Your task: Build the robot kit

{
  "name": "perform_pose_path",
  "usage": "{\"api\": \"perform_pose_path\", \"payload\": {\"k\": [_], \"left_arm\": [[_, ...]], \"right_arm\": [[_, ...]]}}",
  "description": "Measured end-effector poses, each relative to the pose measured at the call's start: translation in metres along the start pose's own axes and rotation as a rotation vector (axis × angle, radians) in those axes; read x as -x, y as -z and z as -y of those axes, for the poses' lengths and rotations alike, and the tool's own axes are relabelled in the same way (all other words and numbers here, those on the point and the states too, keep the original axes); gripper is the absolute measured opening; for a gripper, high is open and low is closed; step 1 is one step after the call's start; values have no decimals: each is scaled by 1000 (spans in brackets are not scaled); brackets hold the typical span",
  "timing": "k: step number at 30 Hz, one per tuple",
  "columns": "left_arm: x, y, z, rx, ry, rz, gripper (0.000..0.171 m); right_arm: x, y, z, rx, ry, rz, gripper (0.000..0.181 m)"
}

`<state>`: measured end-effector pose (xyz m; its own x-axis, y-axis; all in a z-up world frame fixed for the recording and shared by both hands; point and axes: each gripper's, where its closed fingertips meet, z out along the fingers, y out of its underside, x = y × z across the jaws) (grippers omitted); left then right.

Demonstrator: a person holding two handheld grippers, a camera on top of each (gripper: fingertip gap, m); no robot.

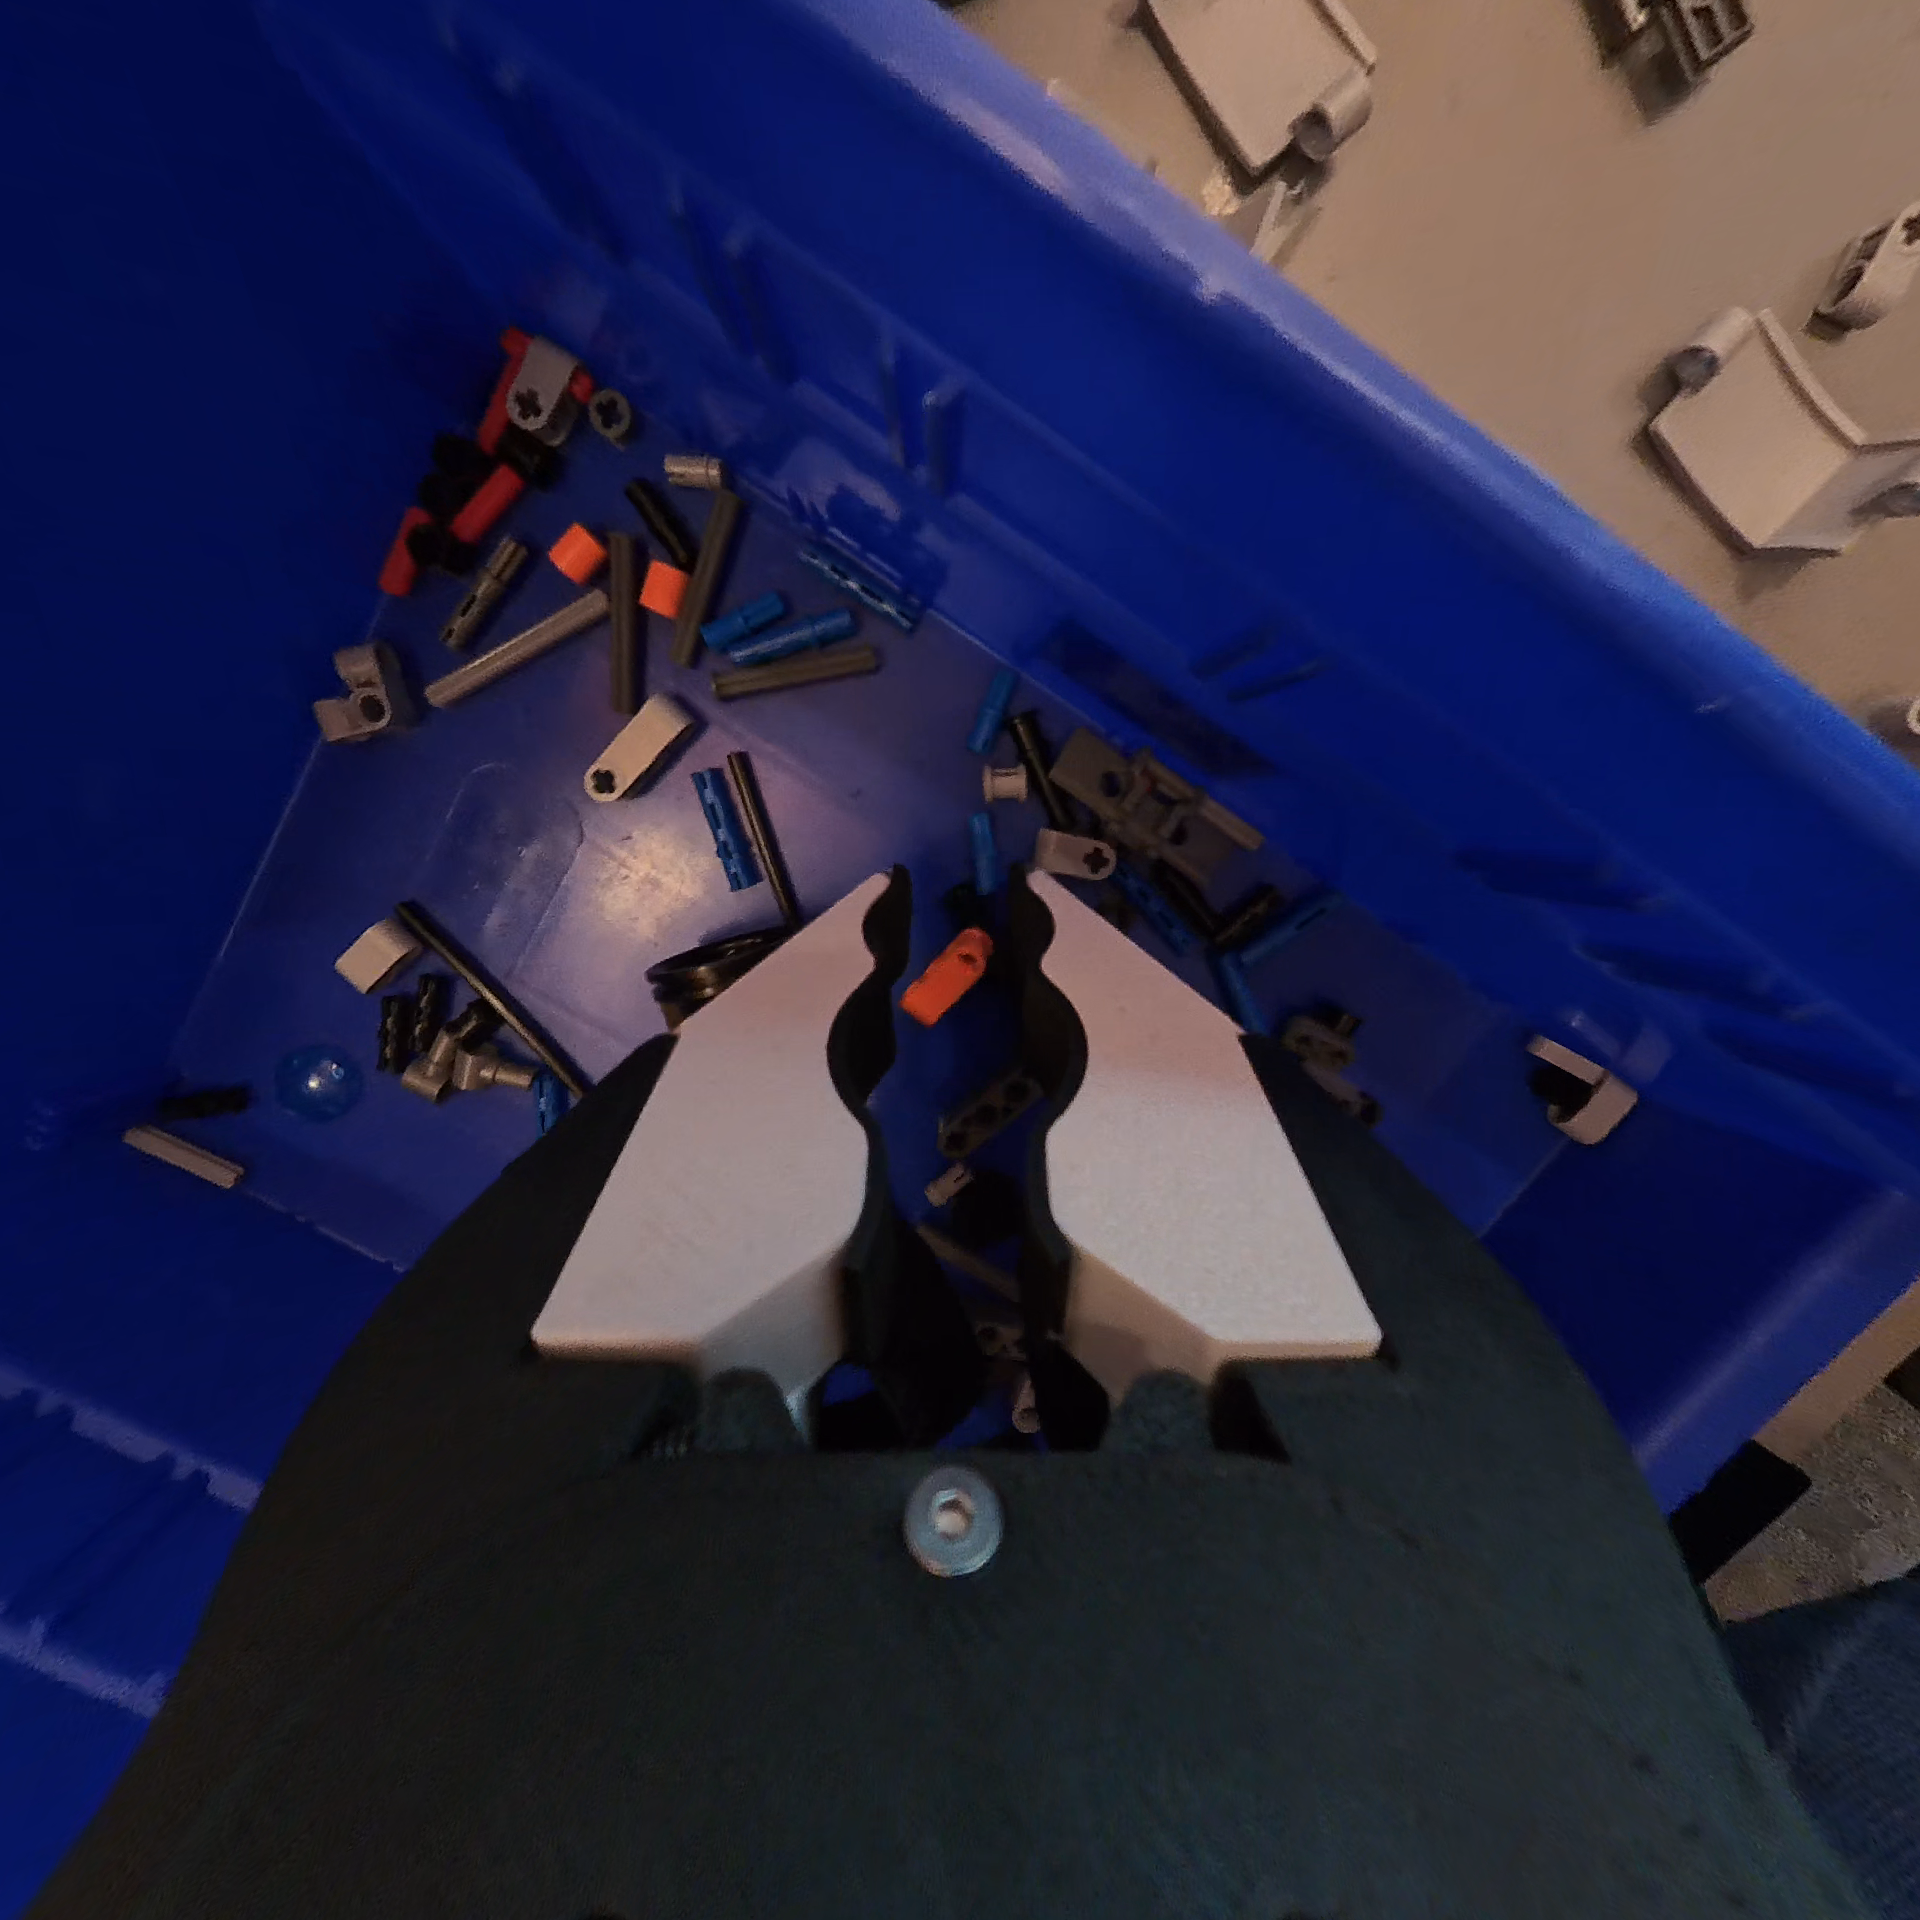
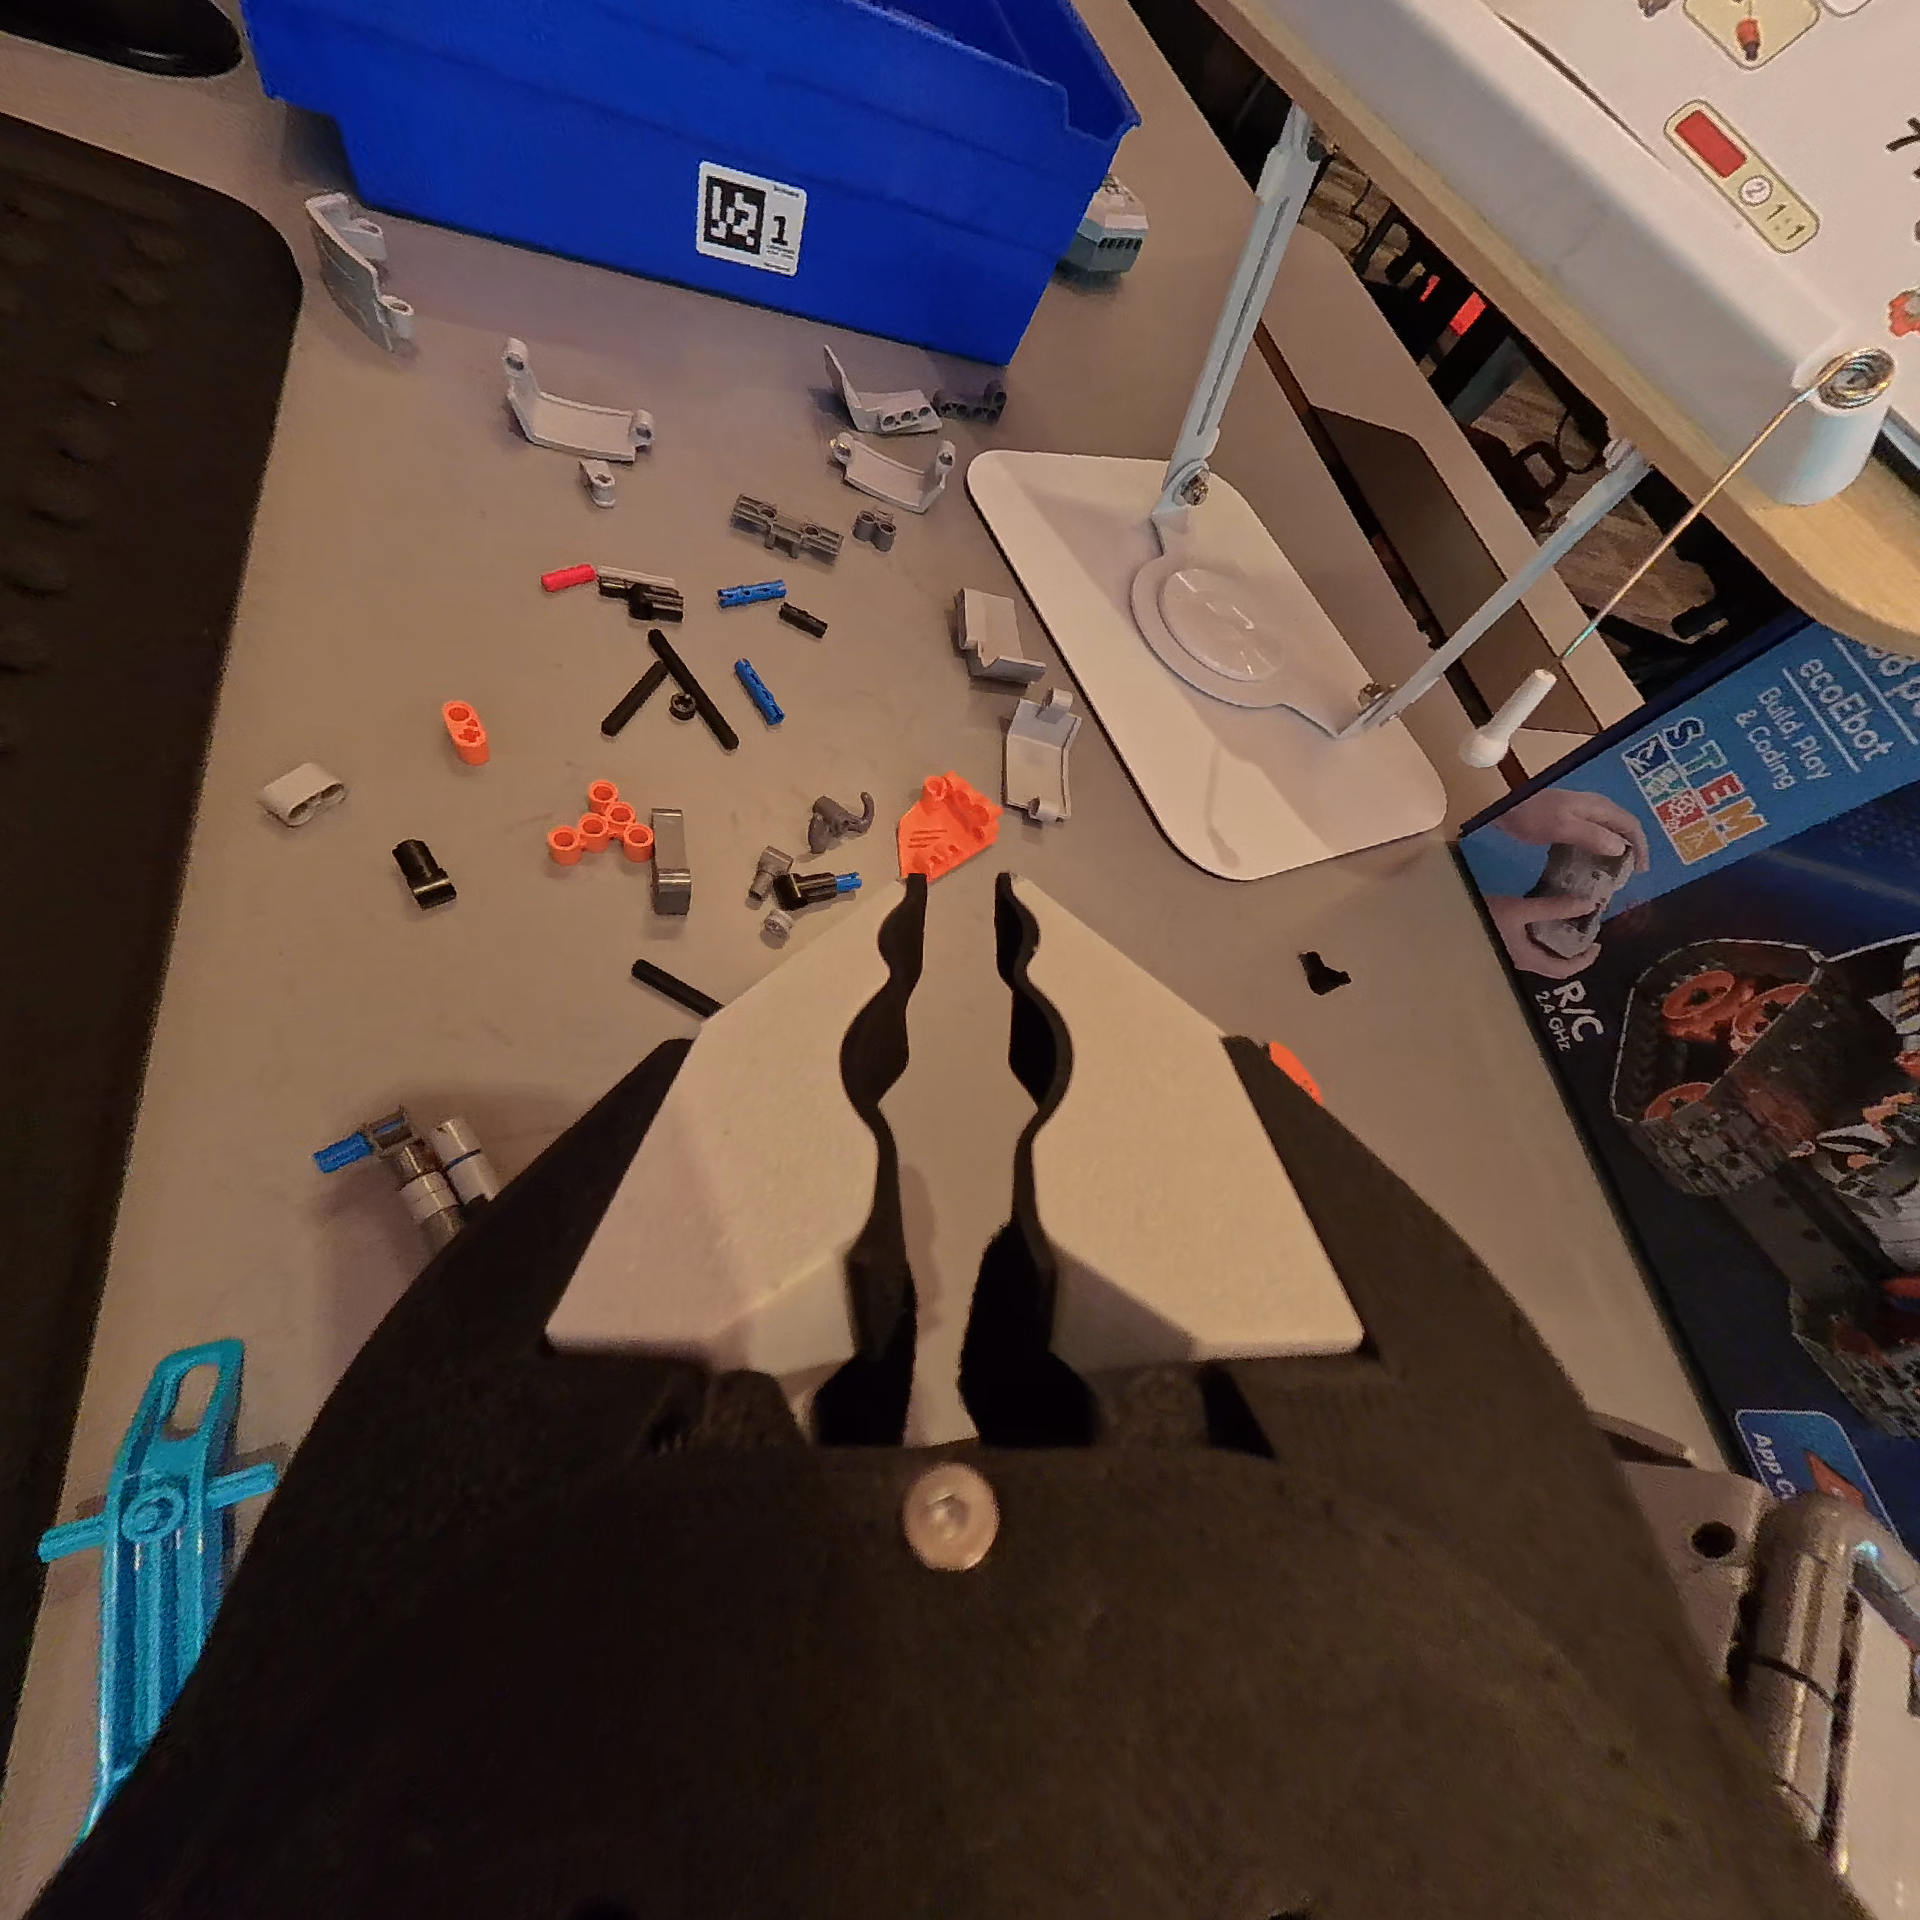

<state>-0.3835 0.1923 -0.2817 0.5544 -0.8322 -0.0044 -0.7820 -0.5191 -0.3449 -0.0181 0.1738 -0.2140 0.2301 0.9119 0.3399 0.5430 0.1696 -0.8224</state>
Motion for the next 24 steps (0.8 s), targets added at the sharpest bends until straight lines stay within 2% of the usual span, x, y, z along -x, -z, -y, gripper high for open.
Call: {"api": "perform_pose_path", "payload": {"k": [4,10,17,20,24], "left_arm": [[3,-7,-7,54,-1,16,16],[-2,-10,-1,10,-7,-10,5],[1,-11,3,-24,-27,17,3],[7,-6,3,-50,-7,46,3],[10,15,11,-147,18,89,3]], "right_arm": [[2,1,2,-5,9,0,11],[3,2,4,-9,15,4,11],[2,5,7,-21,21,0,11],[2,7,9,-26,27,-4,11],[3,8,16,-41,37,-9,11]]}}
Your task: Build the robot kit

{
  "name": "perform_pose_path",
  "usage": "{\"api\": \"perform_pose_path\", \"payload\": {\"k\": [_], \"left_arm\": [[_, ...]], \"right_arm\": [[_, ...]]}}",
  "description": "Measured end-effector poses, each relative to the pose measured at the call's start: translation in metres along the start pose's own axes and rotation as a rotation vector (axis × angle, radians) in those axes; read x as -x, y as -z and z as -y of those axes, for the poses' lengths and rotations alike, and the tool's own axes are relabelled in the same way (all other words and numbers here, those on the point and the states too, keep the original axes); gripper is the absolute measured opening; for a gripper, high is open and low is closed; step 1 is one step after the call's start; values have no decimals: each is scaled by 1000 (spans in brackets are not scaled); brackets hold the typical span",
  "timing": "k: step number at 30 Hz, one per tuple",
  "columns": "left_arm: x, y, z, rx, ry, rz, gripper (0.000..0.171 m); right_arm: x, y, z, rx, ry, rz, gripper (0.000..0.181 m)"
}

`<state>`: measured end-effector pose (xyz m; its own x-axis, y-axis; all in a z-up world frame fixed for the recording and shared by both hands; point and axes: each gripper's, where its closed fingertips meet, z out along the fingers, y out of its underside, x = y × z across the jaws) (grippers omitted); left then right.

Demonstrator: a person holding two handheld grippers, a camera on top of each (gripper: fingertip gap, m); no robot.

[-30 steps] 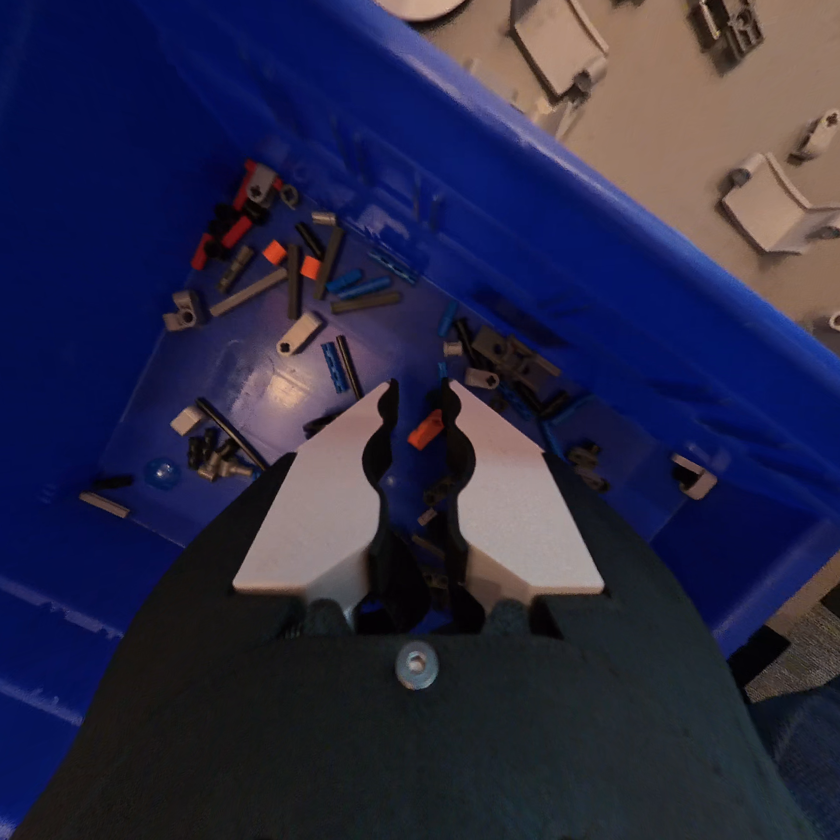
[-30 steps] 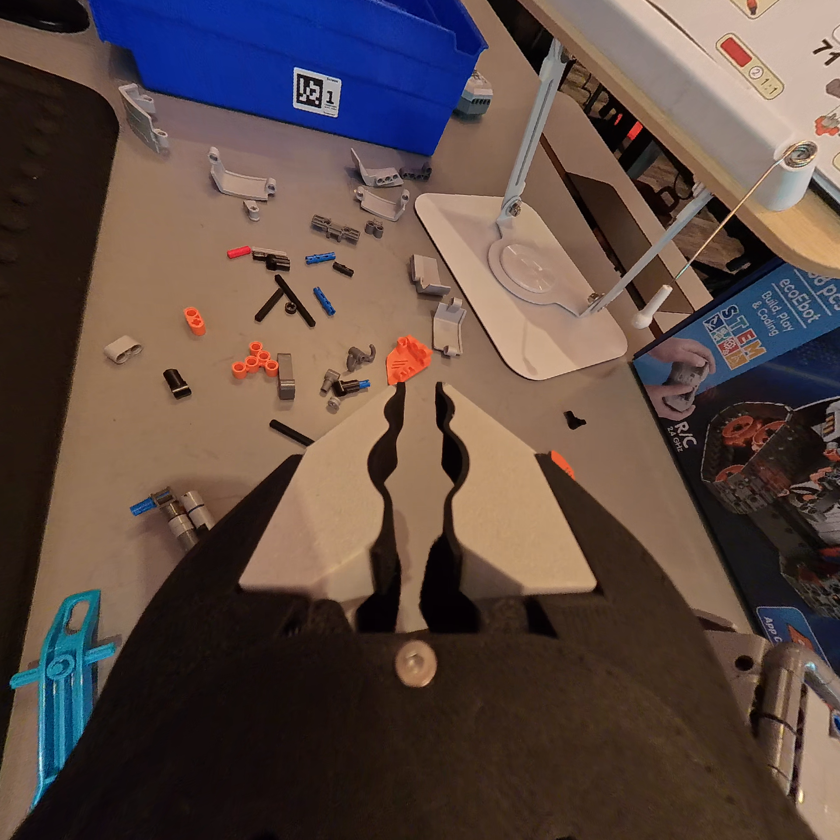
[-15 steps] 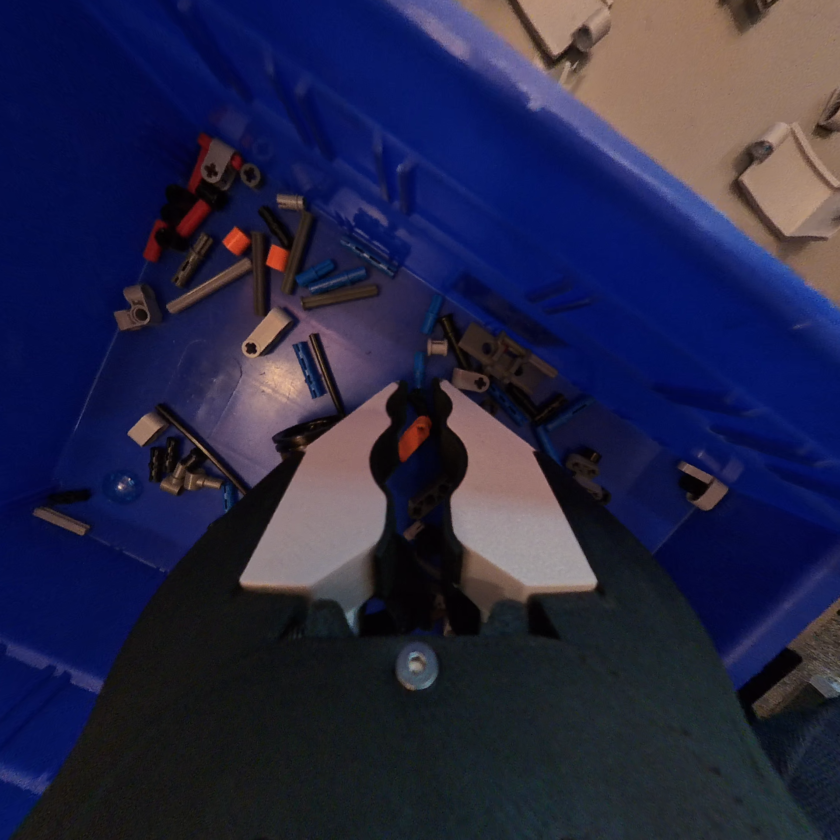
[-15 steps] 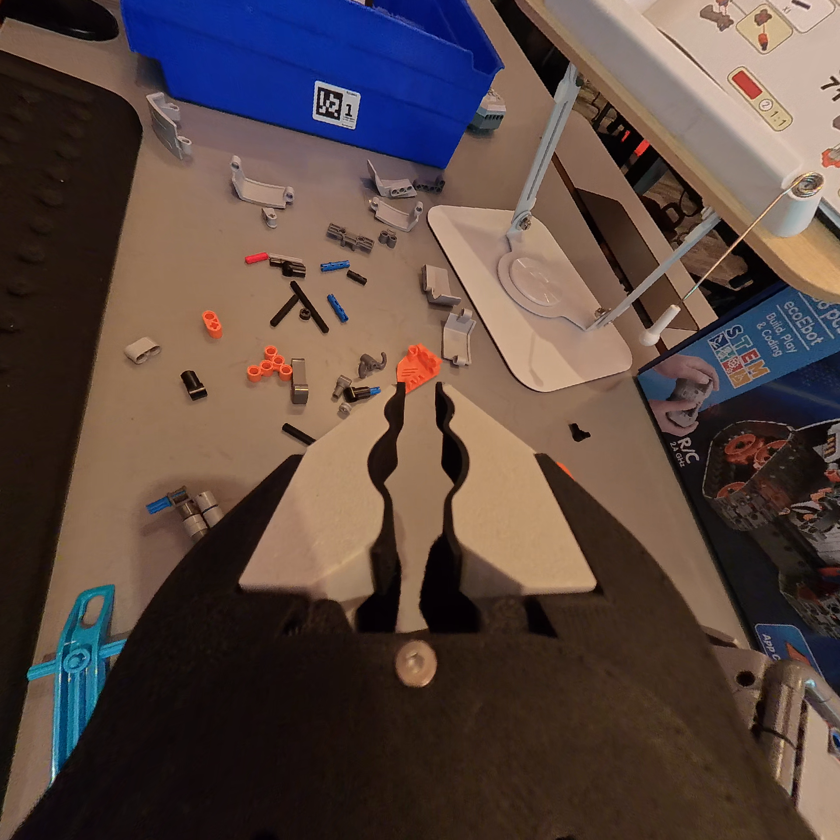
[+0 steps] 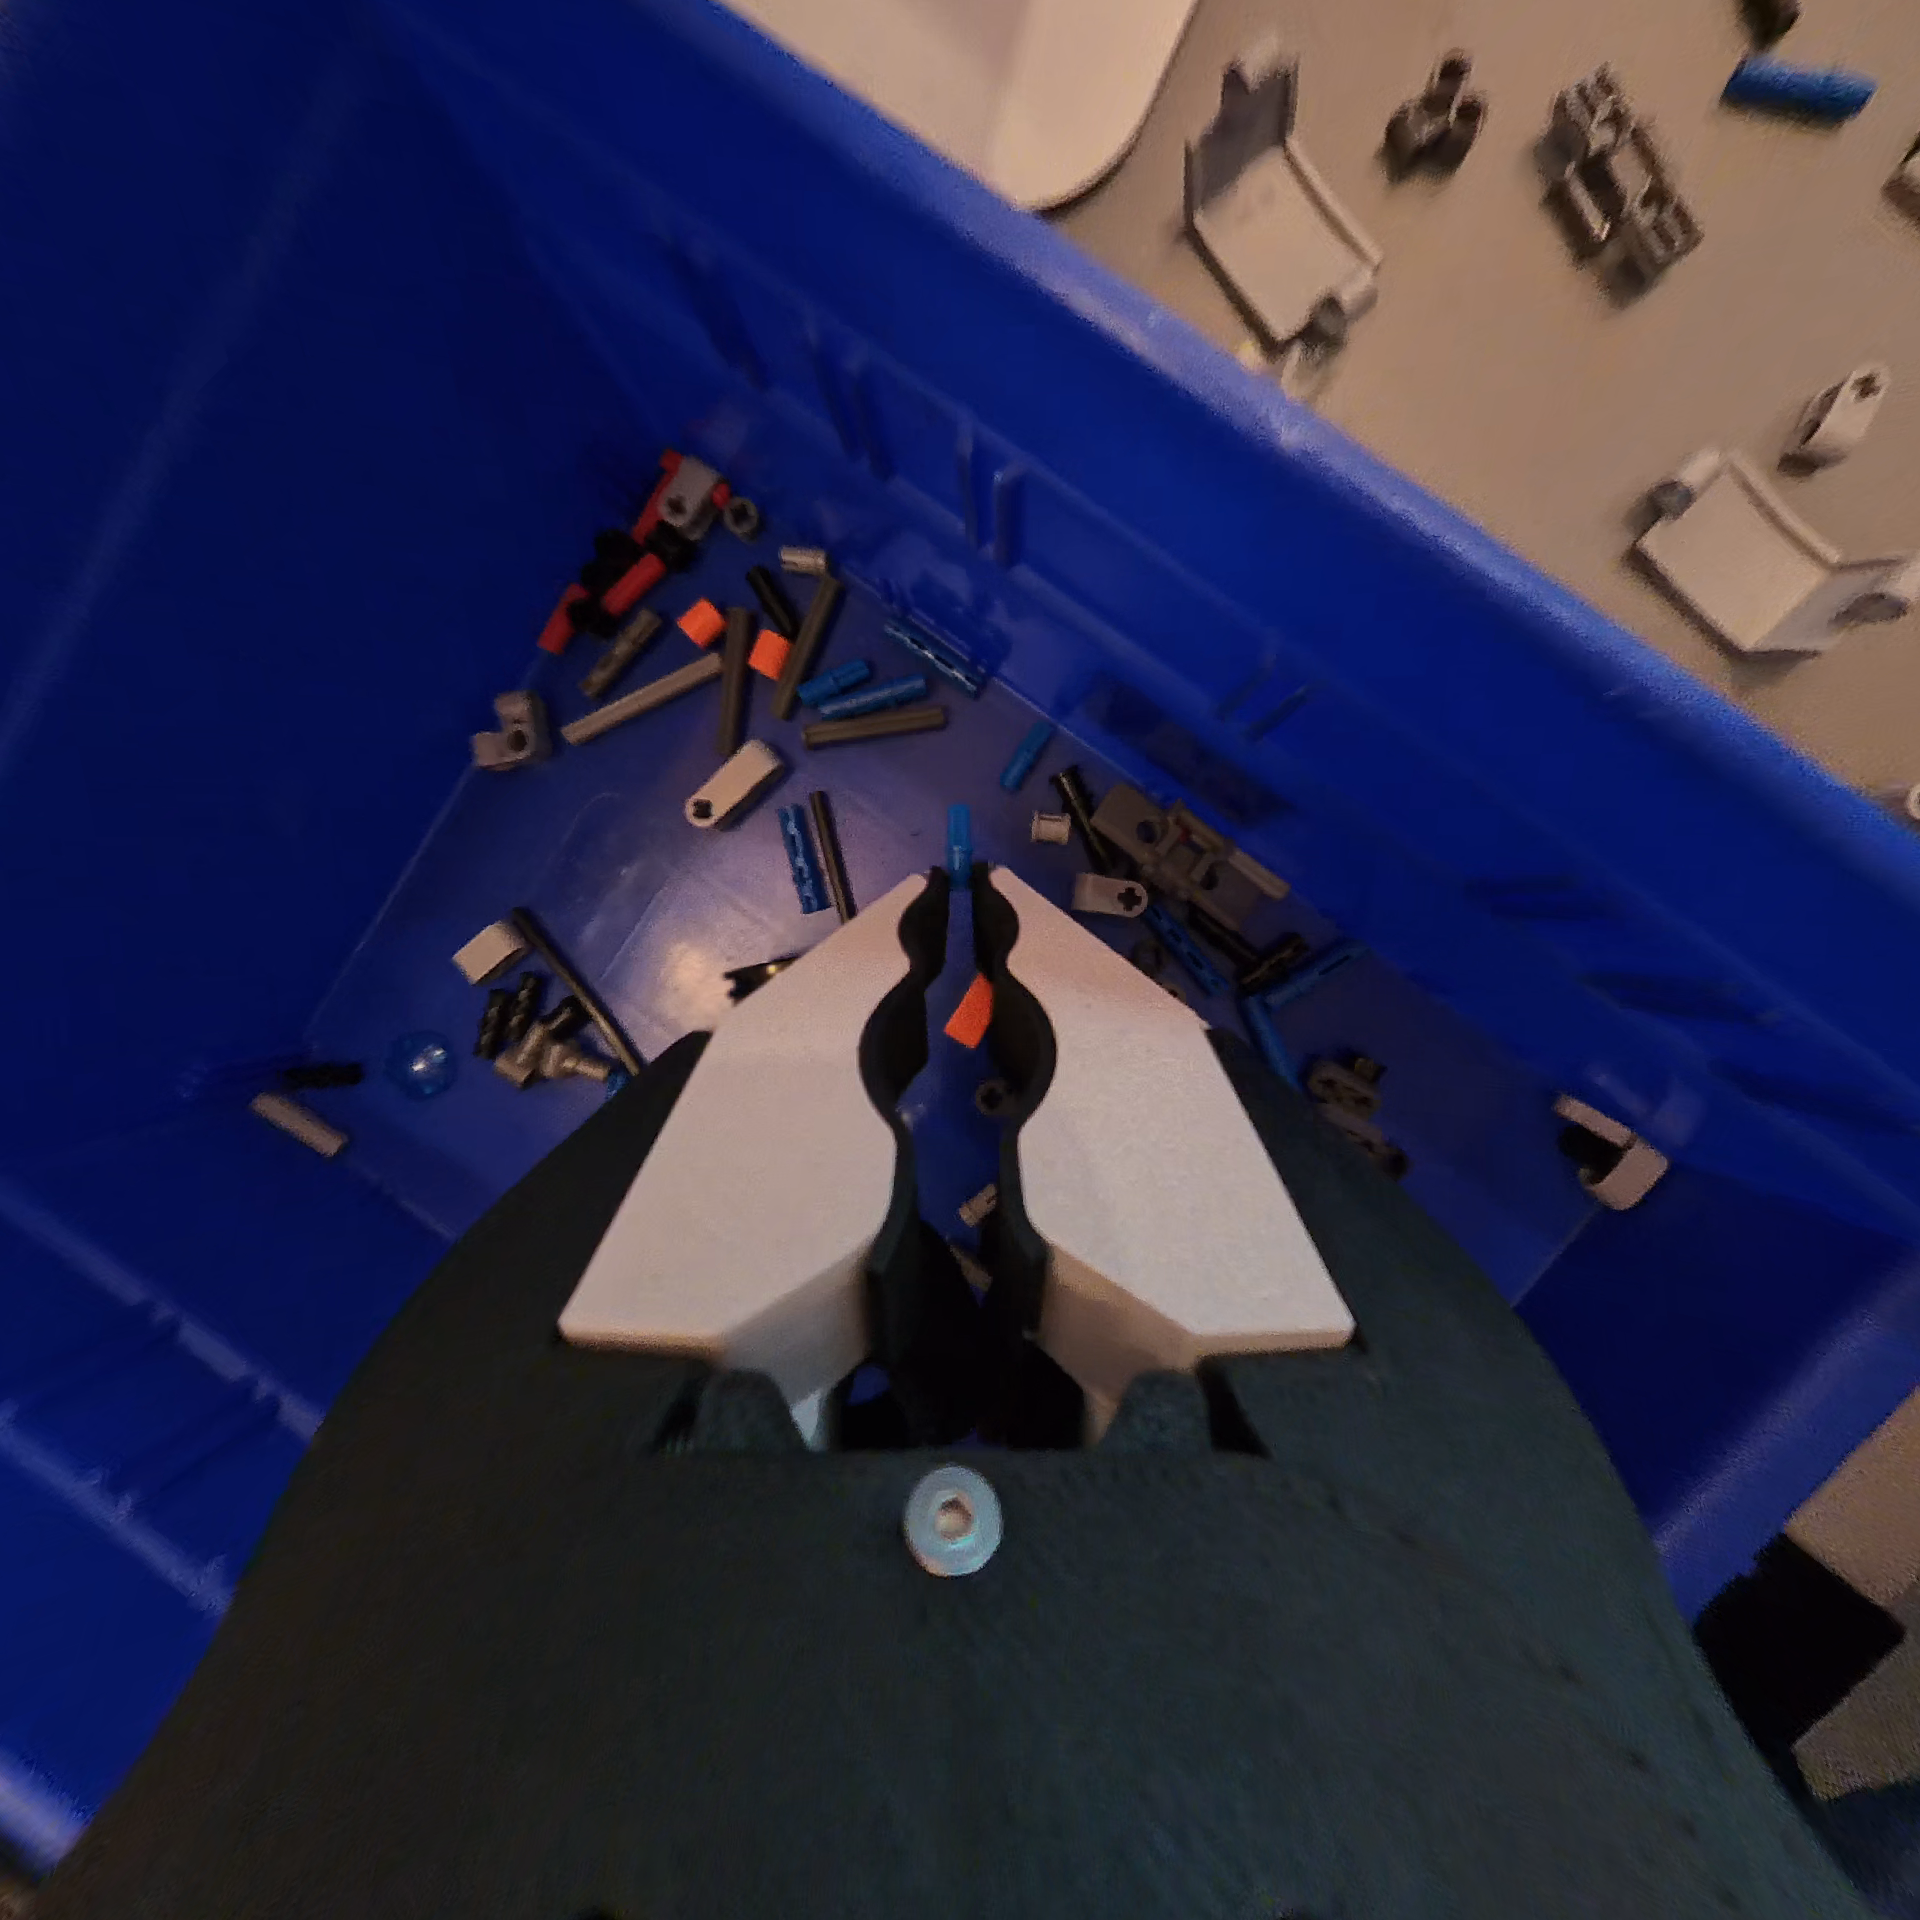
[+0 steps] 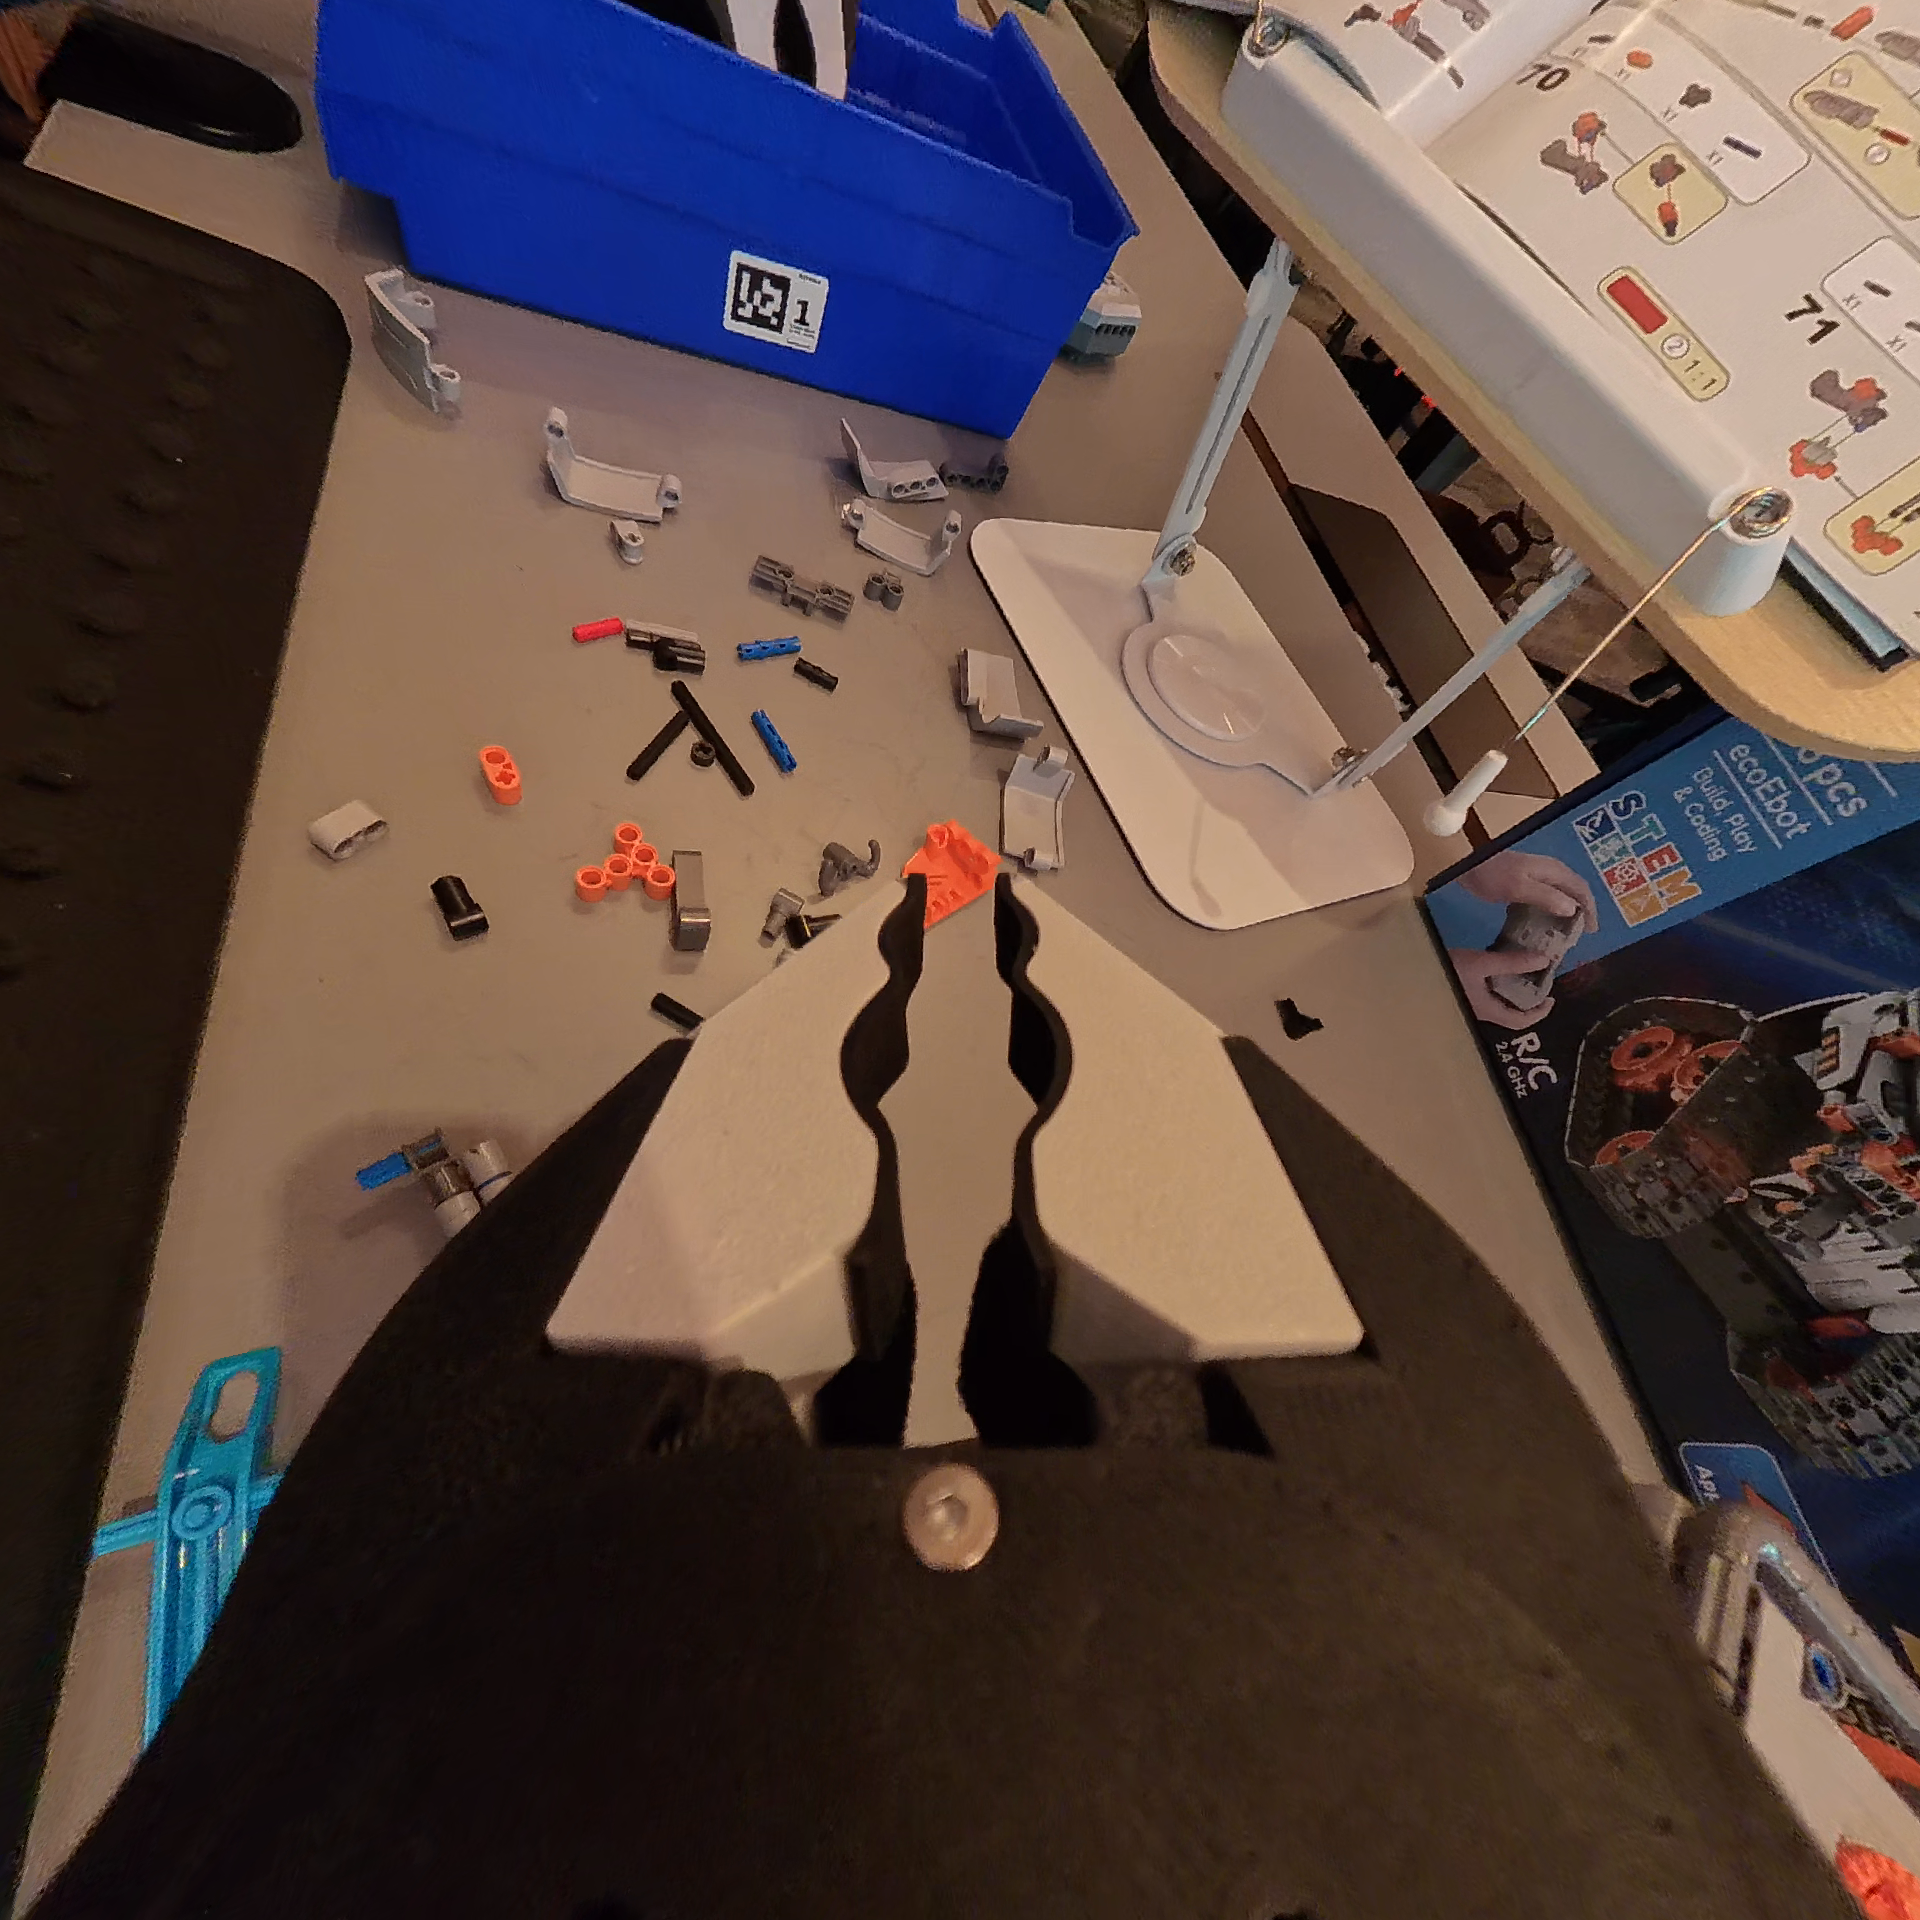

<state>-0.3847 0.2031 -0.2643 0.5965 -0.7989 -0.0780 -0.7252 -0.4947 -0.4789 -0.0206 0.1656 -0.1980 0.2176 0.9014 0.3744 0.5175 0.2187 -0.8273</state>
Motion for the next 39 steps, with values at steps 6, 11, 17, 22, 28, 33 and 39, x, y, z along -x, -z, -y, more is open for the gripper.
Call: {"api": "perform_pose_path", "payload": {"k": [6,11,17,22,28,33,39], "left_arm": [[-10,73,43,-273,2,190,2],[-72,117,95,-485,-70,209,2],[-152,92,148,-606,-92,128,2],[-207,57,188,-685,-68,-13,2],[-229,38,219,-775,47,-122,2],[-237,30,225,-814,93,-200,2],[-247,18,211,-777,-111,-99,2]], "right_arm": [[4,-2,21,-29,59,-43,12],[20,-5,44,-80,95,-45,13],[34,-6,60,-112,166,-78,16],[42,-5,70,-124,246,-129,18],[50,-6,74,-137,270,-140,20],[51,-10,75,-143,263,-155,23],[54,-11,73,-201,43,7,21]]}}
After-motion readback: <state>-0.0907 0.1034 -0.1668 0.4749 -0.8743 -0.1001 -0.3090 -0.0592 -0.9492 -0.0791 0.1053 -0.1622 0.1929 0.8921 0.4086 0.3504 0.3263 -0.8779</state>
